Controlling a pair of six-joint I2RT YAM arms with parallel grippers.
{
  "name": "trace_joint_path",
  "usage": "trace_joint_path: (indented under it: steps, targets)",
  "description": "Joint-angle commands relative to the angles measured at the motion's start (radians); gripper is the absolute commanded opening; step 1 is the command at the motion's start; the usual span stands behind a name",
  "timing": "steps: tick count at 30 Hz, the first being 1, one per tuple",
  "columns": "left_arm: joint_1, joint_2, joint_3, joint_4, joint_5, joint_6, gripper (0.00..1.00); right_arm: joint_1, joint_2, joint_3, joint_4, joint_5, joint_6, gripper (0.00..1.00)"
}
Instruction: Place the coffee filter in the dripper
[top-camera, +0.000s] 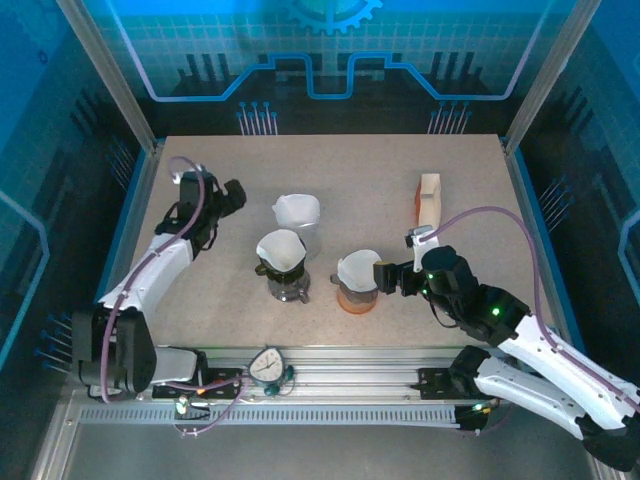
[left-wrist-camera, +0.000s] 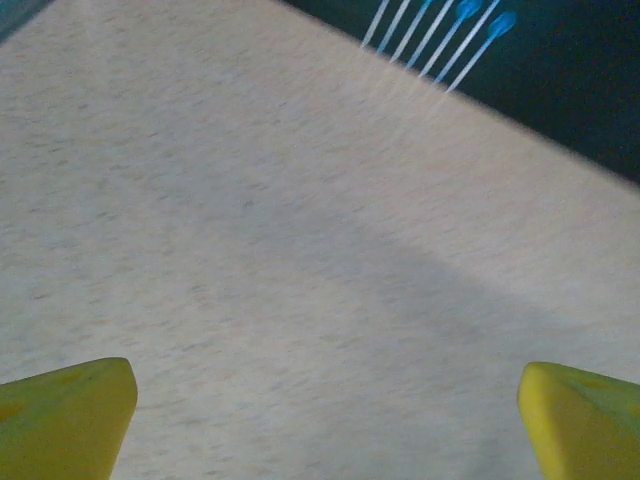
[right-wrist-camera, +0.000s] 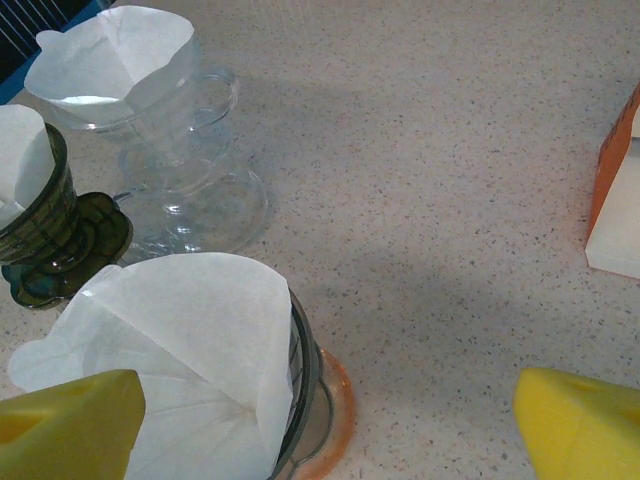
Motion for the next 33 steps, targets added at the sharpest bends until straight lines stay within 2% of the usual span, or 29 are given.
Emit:
trace_joint_path:
  steps: [1,5,11,15,20,26,29,30,32,33]
  targets:
    - [0.017,0.013,-0.107,0.132,-0.119,0.229,0.99,-0.003,-0.022,-0.01,0.032,0.013,-0.019,0.96]
    - [0.022,0.052,-0.195,0.264,-0.142,0.293,0.99,-0.004,-0.033,-0.014,0.026,0.024,-0.024,0.97]
    - [0.027,0.141,-0.319,0.598,-0.139,0.329,0.99,-0.005,-0.067,-0.028,0.008,0.046,-0.013,0.98]
    - [0.041,0.171,-0.385,0.75,-0.185,0.305,0.99,-0.006,-0.077,-0.034,0.0,0.054,-0.015,1.0]
    - [0.041,0.166,-0.451,0.874,-0.108,0.335,0.99,-0.006,-0.046,-0.046,0.02,0.091,-0.021,1.0]
    - [0.053,0.171,-0.461,0.894,-0.026,0.35,0.99,-0.014,0.001,-0.04,0.064,0.141,-0.026,1.0]
    - [0.053,0.202,-0.53,1.022,0.016,0.361,0.99,-0.035,0.022,-0.019,0.055,0.188,-0.033,1.0]
    - [0.053,0.252,-0.58,1.218,0.021,0.388,0.99,-0.05,0.028,-0.019,0.058,0.201,-0.039,1.0]
    - [0.055,0.204,-0.553,1.071,0.013,0.356,0.99,-0.093,0.041,-0.023,0.06,0.217,-0.024,1.0]
    - [0.052,0.222,-0.542,1.089,-0.004,0.367,0.99,-0.125,0.052,-0.025,0.058,0.226,0.001,1.0]
